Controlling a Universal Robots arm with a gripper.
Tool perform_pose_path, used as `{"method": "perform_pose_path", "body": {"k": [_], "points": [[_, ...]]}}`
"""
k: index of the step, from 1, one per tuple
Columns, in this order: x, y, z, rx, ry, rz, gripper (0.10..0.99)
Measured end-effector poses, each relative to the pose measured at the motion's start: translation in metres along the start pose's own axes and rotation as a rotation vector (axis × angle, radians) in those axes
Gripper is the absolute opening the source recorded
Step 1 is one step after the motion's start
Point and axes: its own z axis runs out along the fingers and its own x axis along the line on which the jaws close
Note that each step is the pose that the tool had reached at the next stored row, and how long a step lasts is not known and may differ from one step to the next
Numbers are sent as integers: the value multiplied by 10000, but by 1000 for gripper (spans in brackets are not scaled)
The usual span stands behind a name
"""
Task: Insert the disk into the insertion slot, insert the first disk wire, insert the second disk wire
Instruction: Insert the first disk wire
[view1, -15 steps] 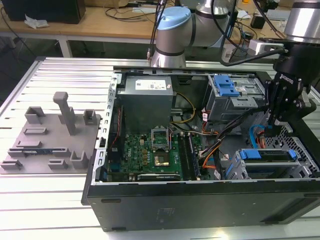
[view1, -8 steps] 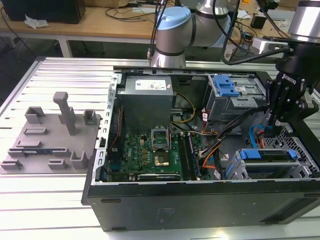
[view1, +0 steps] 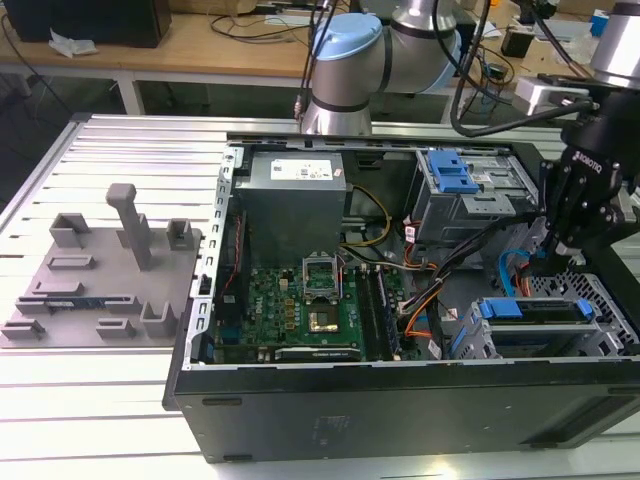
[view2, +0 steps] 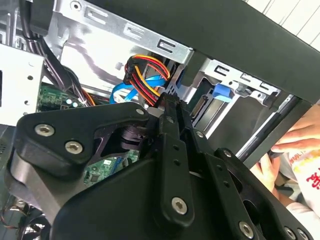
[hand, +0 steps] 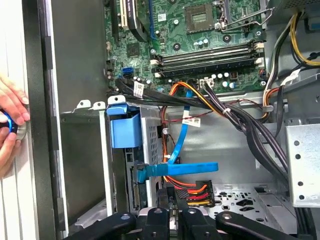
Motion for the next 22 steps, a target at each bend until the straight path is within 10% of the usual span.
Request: {"method": "perform_pose_path", "body": {"k": [19, 22], "points": [[189, -56, 12, -93, -391, 1, 165], [253, -62, 5, -109, -569, -7, 165]]}}
